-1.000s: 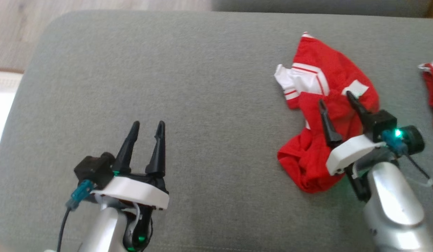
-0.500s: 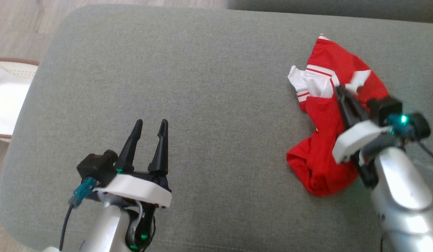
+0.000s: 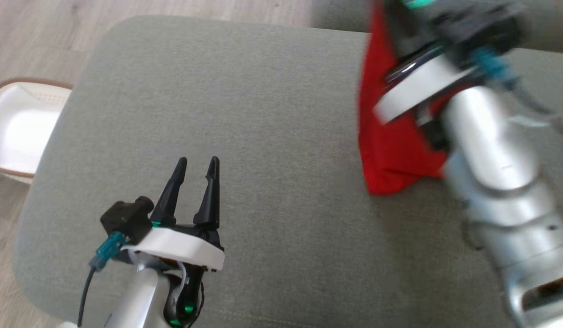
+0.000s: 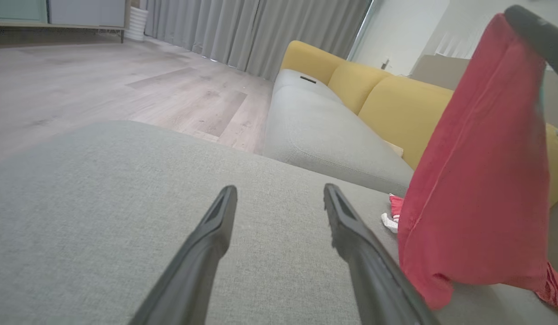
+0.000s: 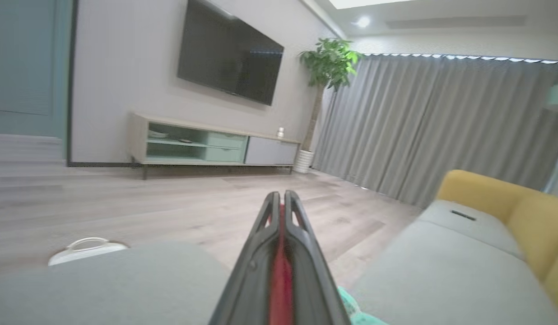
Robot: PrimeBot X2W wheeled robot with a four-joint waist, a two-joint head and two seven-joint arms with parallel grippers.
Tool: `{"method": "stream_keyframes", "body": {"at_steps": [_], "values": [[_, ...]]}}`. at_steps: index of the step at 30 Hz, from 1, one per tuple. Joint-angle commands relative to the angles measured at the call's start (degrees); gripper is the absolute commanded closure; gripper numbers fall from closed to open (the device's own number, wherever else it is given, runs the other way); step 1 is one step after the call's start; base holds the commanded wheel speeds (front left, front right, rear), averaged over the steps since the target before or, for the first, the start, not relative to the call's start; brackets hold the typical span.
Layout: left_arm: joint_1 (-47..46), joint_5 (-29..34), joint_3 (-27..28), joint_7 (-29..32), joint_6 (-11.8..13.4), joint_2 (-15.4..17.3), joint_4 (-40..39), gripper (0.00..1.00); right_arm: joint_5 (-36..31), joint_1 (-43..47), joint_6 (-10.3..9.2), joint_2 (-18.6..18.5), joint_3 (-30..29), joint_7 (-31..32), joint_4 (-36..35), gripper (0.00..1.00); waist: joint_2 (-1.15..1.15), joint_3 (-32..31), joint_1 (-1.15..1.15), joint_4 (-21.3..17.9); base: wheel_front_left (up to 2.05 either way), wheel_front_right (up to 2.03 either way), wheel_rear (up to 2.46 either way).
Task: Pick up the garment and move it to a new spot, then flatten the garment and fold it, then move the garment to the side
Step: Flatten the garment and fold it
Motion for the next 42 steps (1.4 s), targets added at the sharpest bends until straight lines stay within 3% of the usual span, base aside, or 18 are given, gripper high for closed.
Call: {"method": "stream_keyframes", "body": {"at_steps": [1, 5, 12, 16, 18, 24, 30, 38, 42], "values": [[-1.03, -0.62, 1.90, -0.30, 0.43, 0.22, -1.85, 0.00, 1.10, -1.00, -0.05, 2.03, 2.52, -0.72, -1.60, 1.00, 0.00, -0.26, 0.00, 0.63, 0.00, 0.00, 0.00], [-0.68, -0.83, 1.58, -0.30, 0.47, 0.22, -1.82, 0.00, 3.51, -2.59, -0.05, 3.93, 7.58, -2.31, 0.25, 1.00, 0.00, -0.54, 0.00, 1.85, 0.00, 0.00, 0.00], [-0.14, -1.00, 1.23, -0.30, 0.34, 0.22, -1.06, 0.00, 7.70, -13.76, -0.05, 6.31, 5.40, -5.35, 5.50, 1.00, 0.00, -1.52, 0.00, 3.22, 0.00, 0.00, 0.00], [0.16, -1.28, 0.44, -0.30, 0.12, 0.22, -0.49, 0.00, 15.01, -21.24, -0.05, 6.63, 6.35, -6.31, 5.37, 1.00, 0.00, -2.13, 0.00, 4.04, 0.00, 0.00, 0.00], [0.14, -1.79, -0.25, -0.30, 0.23, 0.21, -0.54, 0.00, 19.48, -25.97, -0.05, 6.65, 4.12, -6.48, 4.49, 1.00, 0.00, -2.13, 0.00, 4.44, 0.00, 0.00, 0.00], [0.20, -2.11, 0.81, -0.30, 1.10, 0.21, -1.60, 0.00, 16.89, -26.49, -0.05, 6.63, -0.76, -6.52, 8.18, 1.00, 0.00, -0.65, 0.00, 2.61, 0.00, 0.00, 0.00], [0.16, -1.93, 1.69, -0.30, 1.10, 0.21, -1.67, 0.00, 16.48, -17.55, -0.05, 0.52, -3.82, -6.52, 9.30, 1.00, 0.00, -0.10, 0.00, 0.07, 0.00, 0.00, 0.00], [-0.86, -0.27, 2.44, -0.30, 0.37, 0.21, -1.27, 0.00, 15.77, 3.53, -0.05, -14.00, -10.84, -6.53, 8.72, 1.00, 0.00, 1.23, 0.00, -5.30, 0.00, 0.00, 0.00], [-1.58, 0.51, 2.93, -0.30, 0.04, 0.21, -1.11, 0.00, 13.25, 8.74, -0.05, -16.26, -15.61, -6.43, 10.63, 1.00, 0.00, 1.93, 0.00, -7.81, 0.00, 0.00, 0.00]]}}
